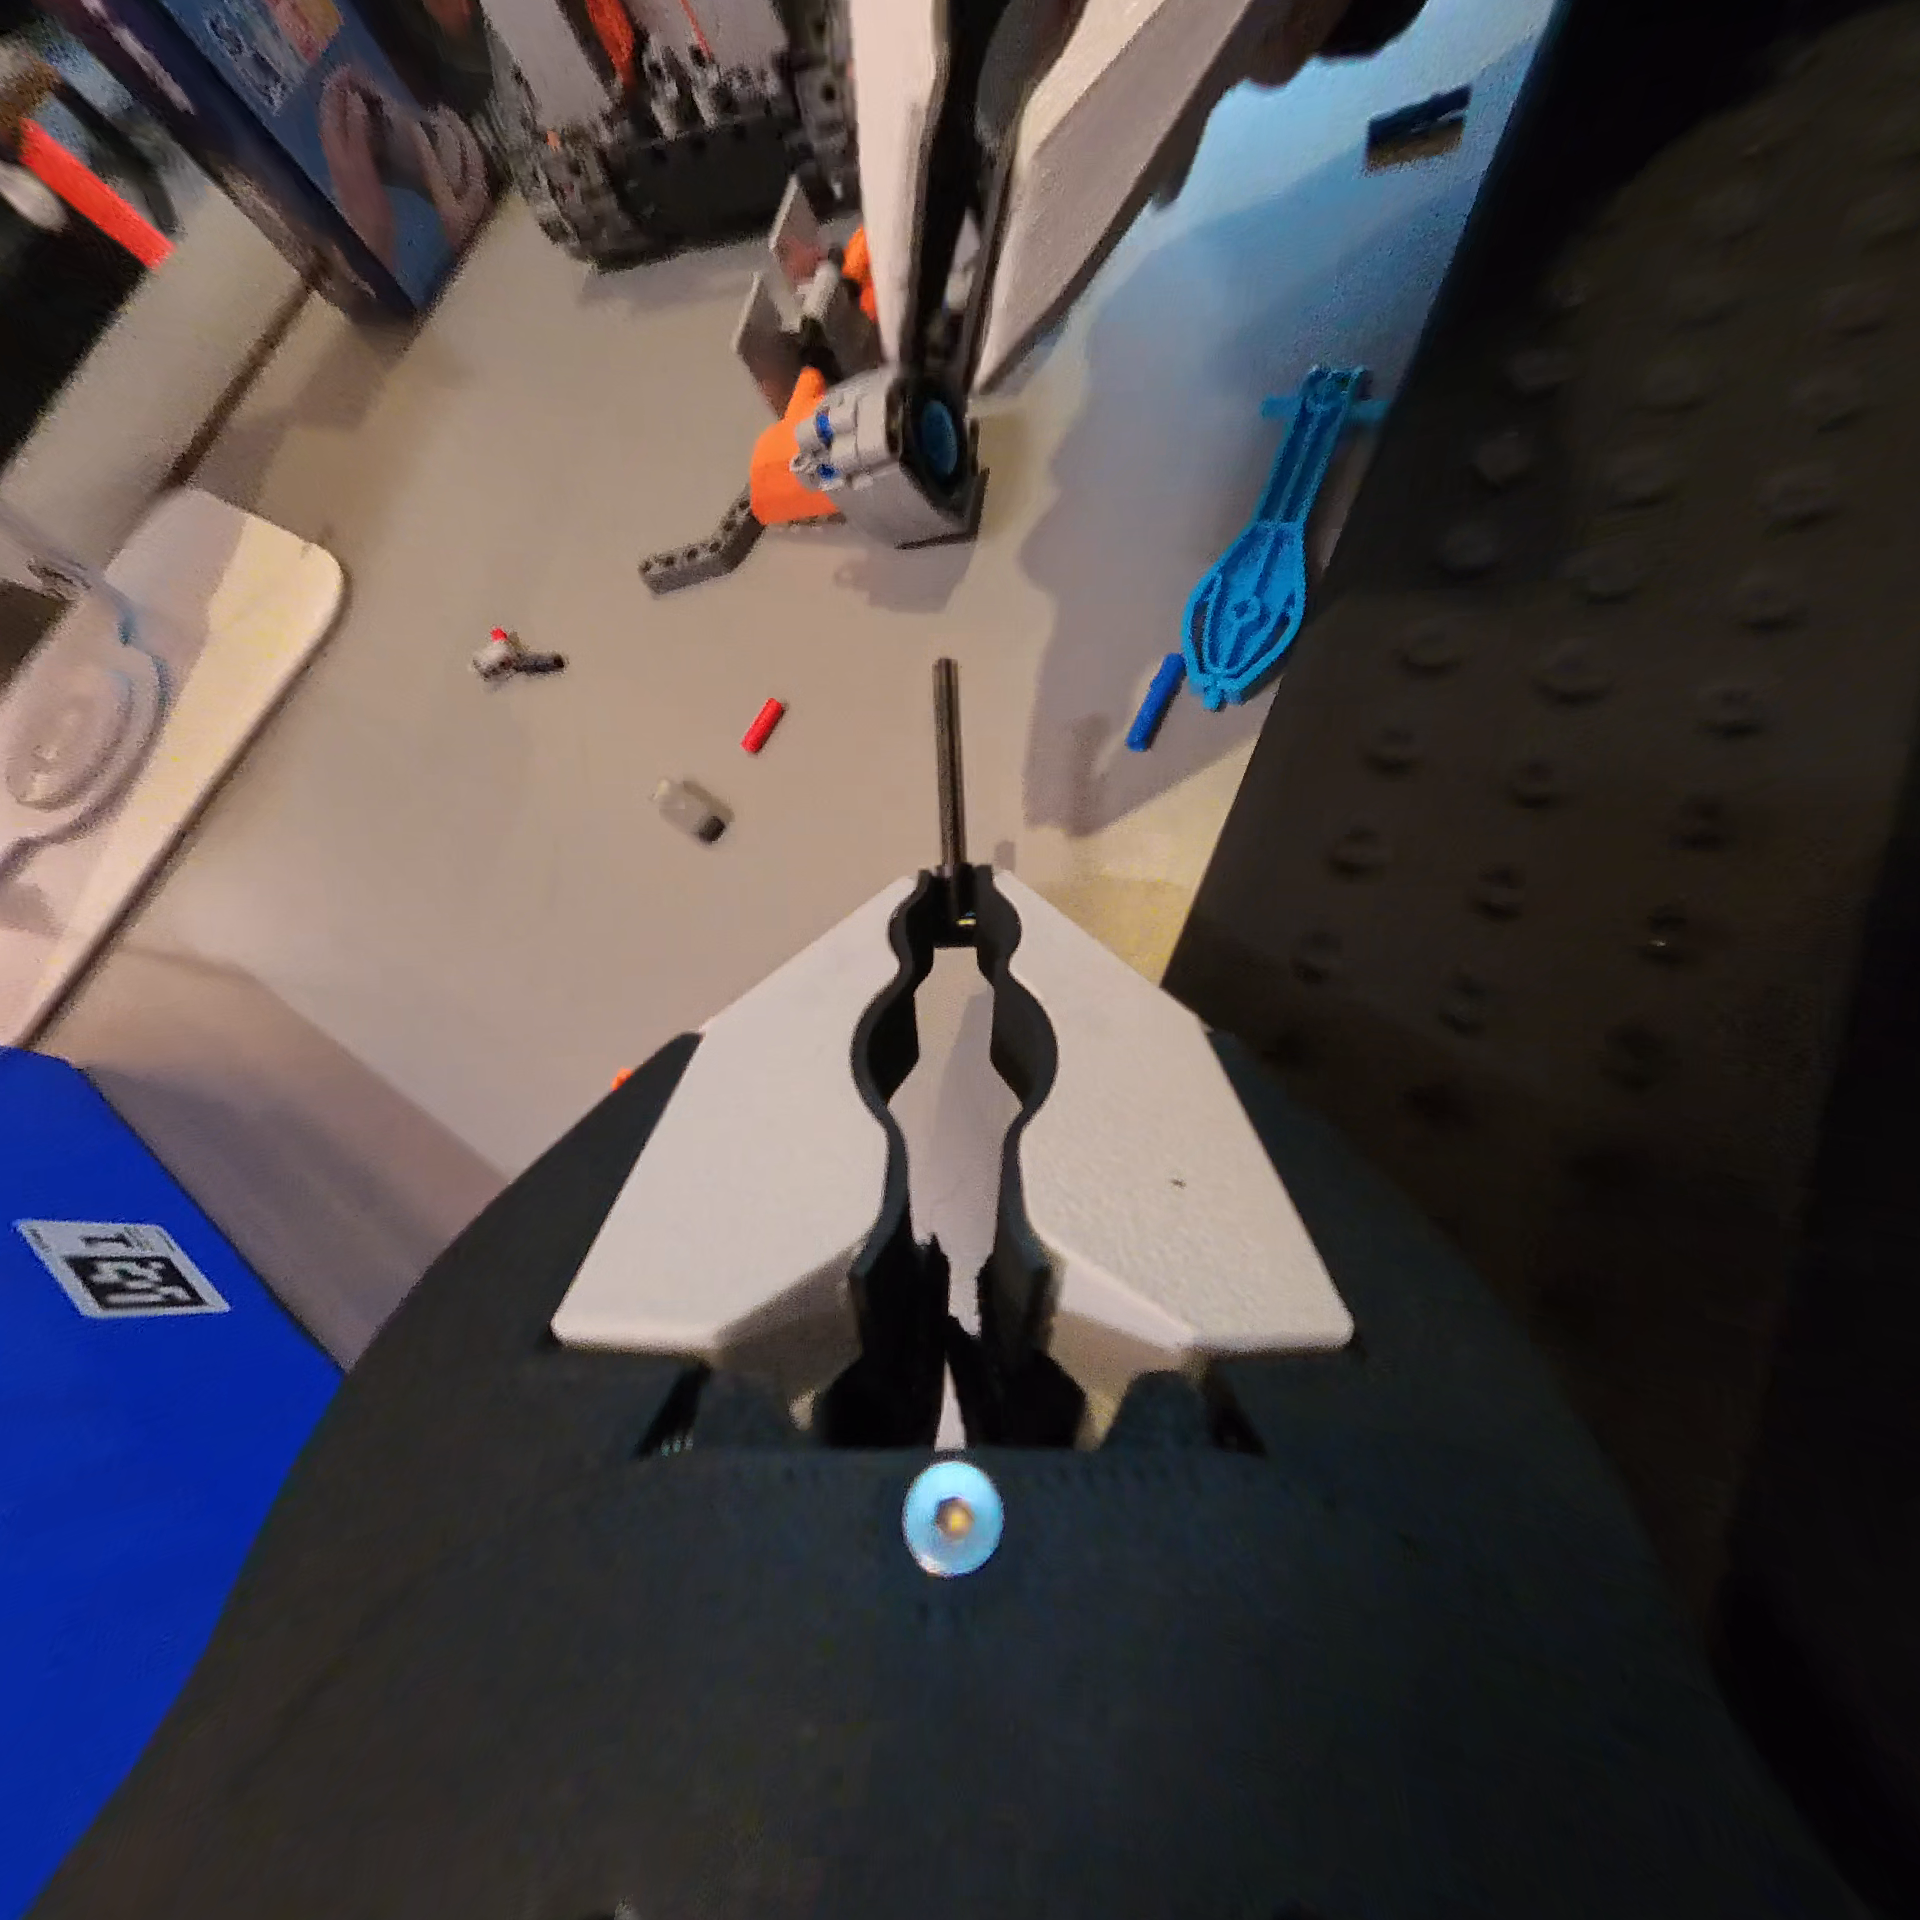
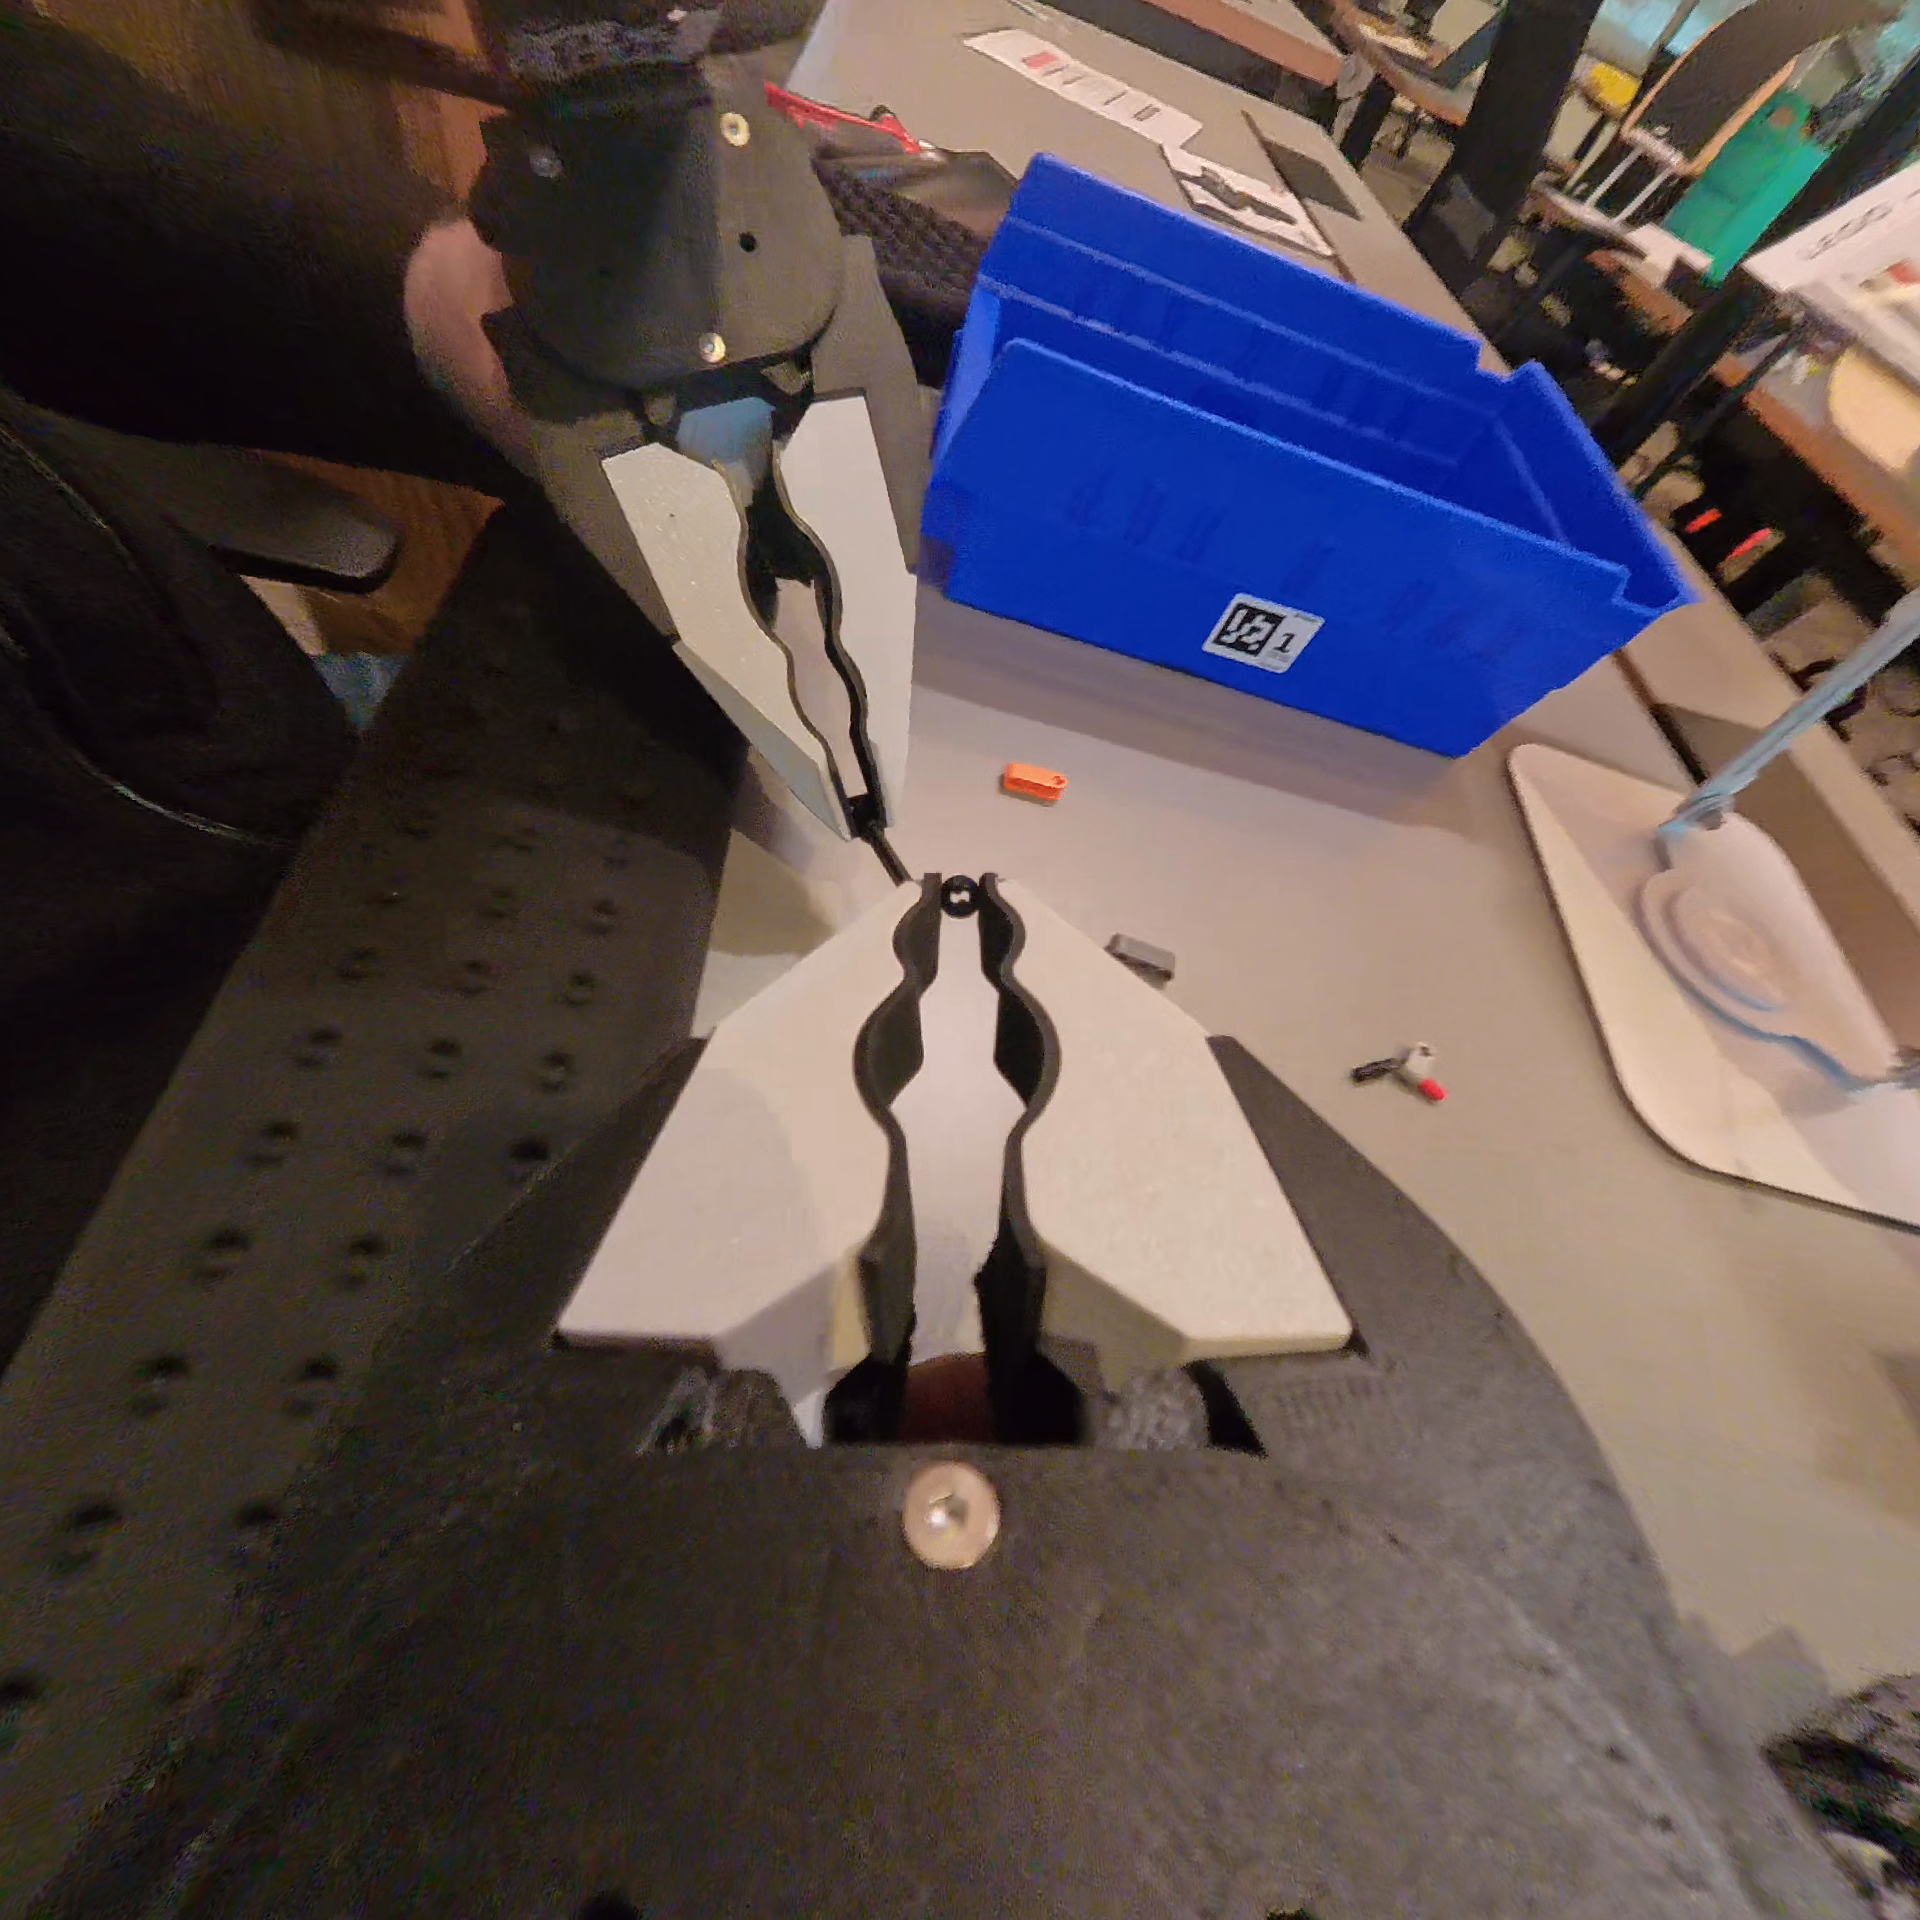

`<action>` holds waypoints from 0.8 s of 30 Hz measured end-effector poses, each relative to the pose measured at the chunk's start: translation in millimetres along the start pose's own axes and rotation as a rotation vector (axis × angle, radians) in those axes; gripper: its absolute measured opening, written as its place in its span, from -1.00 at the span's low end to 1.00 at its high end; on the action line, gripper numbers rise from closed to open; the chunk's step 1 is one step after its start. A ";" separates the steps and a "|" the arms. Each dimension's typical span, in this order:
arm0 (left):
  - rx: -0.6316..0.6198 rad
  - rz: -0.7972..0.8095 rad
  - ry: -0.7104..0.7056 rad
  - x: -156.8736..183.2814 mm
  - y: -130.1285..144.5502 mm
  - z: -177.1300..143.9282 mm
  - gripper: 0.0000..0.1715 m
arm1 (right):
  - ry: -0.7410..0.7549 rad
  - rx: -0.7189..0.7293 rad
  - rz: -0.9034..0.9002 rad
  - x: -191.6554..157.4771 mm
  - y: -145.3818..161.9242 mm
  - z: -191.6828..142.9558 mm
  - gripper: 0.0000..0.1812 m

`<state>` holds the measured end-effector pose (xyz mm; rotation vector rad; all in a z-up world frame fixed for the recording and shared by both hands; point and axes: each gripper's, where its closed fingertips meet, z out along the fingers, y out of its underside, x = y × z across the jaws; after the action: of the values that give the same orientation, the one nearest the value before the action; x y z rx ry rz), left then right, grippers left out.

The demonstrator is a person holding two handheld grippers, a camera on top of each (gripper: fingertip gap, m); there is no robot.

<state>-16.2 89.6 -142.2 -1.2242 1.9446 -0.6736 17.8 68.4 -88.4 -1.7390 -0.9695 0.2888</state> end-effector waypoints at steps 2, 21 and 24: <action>0.057 0.028 -0.038 3.6 -8.2 -0.9 -0.95 | -0.032 0.009 0.038 -4.9 1.5 2.3 -0.96; 0.219 0.169 -0.164 8.4 -33.3 -16.7 -0.95 | -0.160 0.074 0.231 -16.4 1.3 6.0 -0.96; 0.211 0.214 -0.209 6.8 -33.0 -17.7 -0.95 | -0.182 0.087 0.274 -16.6 0.6 5.5 -0.96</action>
<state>-14.9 70.8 -109.2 -0.9044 1.7508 -0.5971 4.1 60.1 -95.4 -1.7867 -0.8324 0.6664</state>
